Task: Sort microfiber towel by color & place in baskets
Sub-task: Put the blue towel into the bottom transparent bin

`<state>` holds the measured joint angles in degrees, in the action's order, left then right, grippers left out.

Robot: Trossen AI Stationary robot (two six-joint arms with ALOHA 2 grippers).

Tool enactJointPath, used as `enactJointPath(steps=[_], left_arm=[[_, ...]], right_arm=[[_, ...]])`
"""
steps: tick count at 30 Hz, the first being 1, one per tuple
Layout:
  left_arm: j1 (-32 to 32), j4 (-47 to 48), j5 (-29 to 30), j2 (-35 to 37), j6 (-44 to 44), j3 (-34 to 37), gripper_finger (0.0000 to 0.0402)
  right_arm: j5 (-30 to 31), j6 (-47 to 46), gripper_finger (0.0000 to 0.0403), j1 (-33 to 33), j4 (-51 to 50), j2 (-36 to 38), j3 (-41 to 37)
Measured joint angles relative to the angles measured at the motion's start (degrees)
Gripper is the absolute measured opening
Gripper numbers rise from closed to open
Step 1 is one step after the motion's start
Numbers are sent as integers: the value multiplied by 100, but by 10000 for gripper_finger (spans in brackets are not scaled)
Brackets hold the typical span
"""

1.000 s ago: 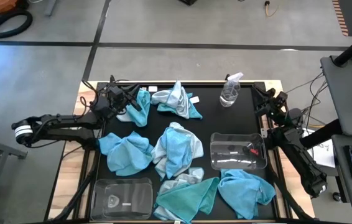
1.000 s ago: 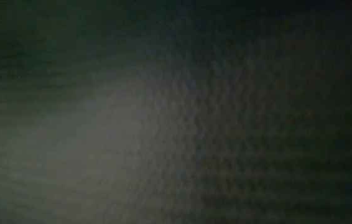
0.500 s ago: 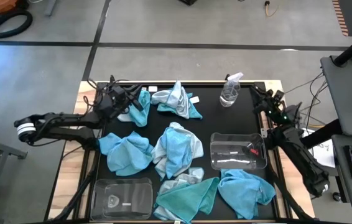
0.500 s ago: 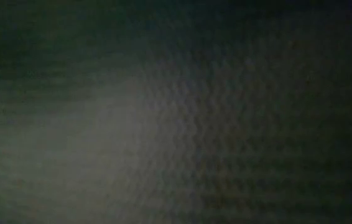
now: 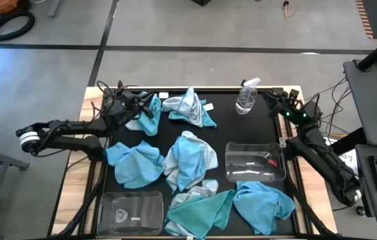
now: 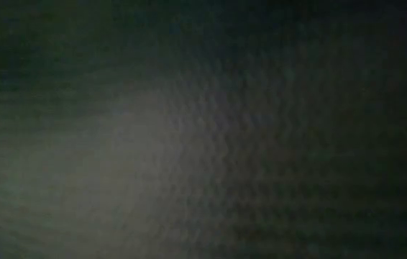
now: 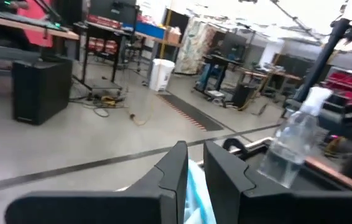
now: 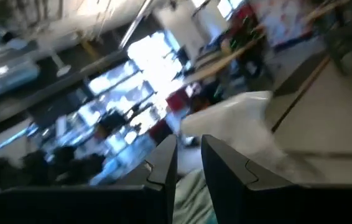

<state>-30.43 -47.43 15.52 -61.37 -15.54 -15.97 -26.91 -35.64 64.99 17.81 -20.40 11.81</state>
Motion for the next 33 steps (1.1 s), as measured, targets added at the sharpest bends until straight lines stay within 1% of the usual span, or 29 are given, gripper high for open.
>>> enactJointPath(steps=[2, 3, 4, 6, 8, 10, 12, 15, 18, 21, 23, 29, 33], left_arm=[[-16, 816, -105, 123, 3, -277, 37], [-19, 1485, -110, 175, 26, -512, 37], [-22, 2260, -110, 202, 82, -814, 37], [-20, 4143, -55, 176, 175, -1554, 37], [-14, 5778, 268, 17, 194, -2320, 37], [4, 7146, 748, -160, 194, -2964, 37], [6, 8234, 1070, -351, 168, -3497, 37], [-1, 9427, 1126, -618, 28, -4012, 37], [-1, 9811, 1042, -820, -13, -4166, 37], [-7, 9823, 710, -982, -20, -4107, 37], [-7, 9857, 646, -1096, -19, -4008, 37], [-155, 9721, 638, -1372, -21, -3663, 37], [-276, 9571, 636, -1522, -5, -3600, 37]], right_arm=[[-186, 277, 68, 0, -727, -261, 459], [-185, 538, 68, 0, -1218, -384, 695], [-136, 841, 68, 0, -1755, -515, 949], [139, 1406, 68, 0, -2740, -816, 1449], [520, 1799, 68, 0, -3544, -1100, 1886], [781, 2087, 68, 2, -4073, -1341, 2205], [804, 2251, 68, 2, -4428, -1516, 2378], [798, 2324, 68, 0, -4625, -1671, 2436], [793, 2317, 68, 0, -4620, -1684, 2440], [778, 2321, 68, 0, -4633, -1675, 2451], [751, 2321, 68, 0, -4630, -1686, 2451], [747, 2321, 68, 0, -4632, -1686, 2447], [745, 2321, 68, 0, -4630, -1684, 2447]])
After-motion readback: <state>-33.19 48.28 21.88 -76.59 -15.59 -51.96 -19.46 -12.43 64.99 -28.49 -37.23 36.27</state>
